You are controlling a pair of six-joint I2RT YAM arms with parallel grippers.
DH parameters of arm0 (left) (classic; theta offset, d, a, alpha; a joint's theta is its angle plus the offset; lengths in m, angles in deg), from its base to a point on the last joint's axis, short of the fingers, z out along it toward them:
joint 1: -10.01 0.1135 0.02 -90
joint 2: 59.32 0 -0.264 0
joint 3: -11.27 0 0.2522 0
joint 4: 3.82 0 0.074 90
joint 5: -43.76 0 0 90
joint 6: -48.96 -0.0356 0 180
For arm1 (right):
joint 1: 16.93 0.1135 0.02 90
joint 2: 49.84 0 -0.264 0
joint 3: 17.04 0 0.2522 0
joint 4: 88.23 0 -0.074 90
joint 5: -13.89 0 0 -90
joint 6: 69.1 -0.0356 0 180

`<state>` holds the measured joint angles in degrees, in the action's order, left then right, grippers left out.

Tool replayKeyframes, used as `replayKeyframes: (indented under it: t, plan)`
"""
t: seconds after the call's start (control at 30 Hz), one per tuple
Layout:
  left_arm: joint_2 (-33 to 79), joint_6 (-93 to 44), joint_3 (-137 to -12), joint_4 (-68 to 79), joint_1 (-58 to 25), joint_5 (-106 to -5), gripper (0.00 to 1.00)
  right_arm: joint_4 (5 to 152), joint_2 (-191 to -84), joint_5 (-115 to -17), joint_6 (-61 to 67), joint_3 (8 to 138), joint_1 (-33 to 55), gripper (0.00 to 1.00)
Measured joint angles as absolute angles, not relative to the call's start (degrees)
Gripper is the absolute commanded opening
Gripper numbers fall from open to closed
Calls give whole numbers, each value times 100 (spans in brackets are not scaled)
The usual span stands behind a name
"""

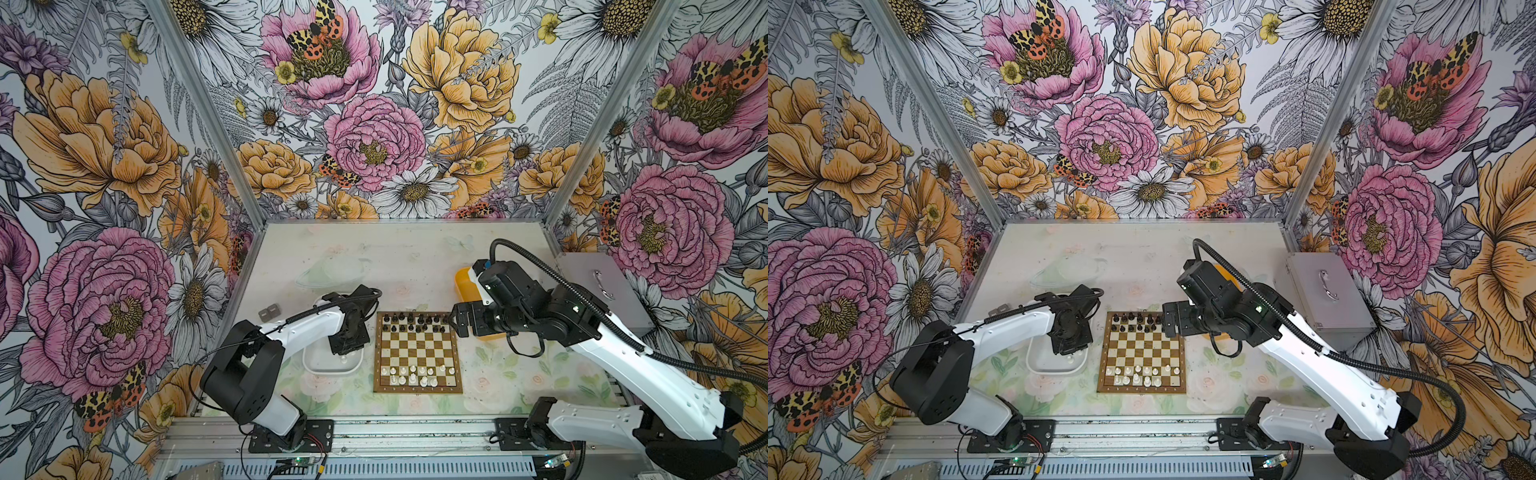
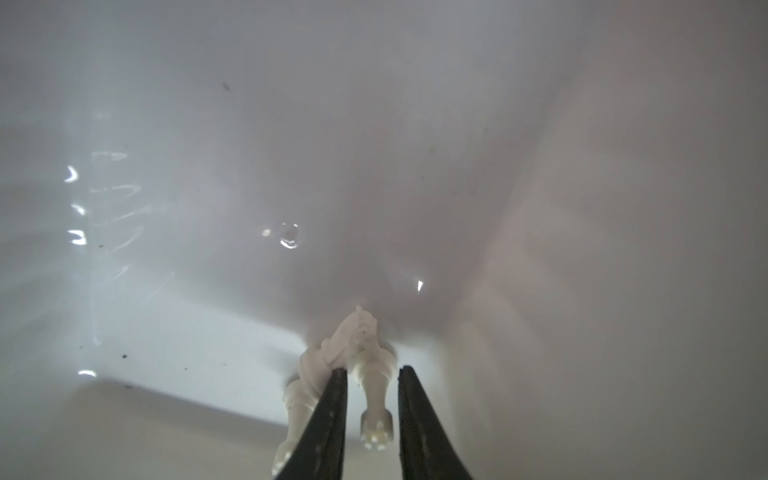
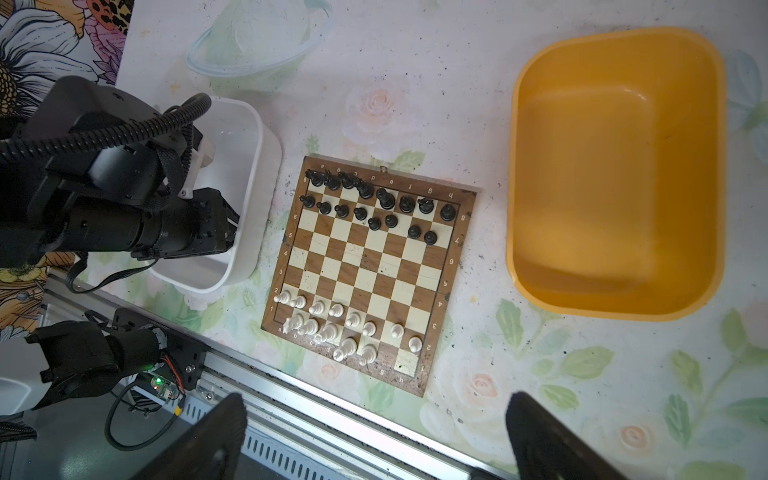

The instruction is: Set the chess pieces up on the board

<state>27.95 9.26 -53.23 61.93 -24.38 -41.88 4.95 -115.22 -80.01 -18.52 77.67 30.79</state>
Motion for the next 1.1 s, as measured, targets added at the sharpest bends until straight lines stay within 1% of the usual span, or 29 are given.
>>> replayKeyframes:
  t: [0.73,1.0,1.1]
  plan:
    - [2733,773,-5391,6195,-2430,-4230,5,449,-11520,-8065,-1850,7769,3079,100]
    - [2432,600,-5415,6346,-2259,-4225,5,429,-11588,-8065,-1848,7839,3088,100]
    - [2242,515,-5520,6530,-2163,-4219,7,410,-11627,-8065,-1845,7843,3088,100]
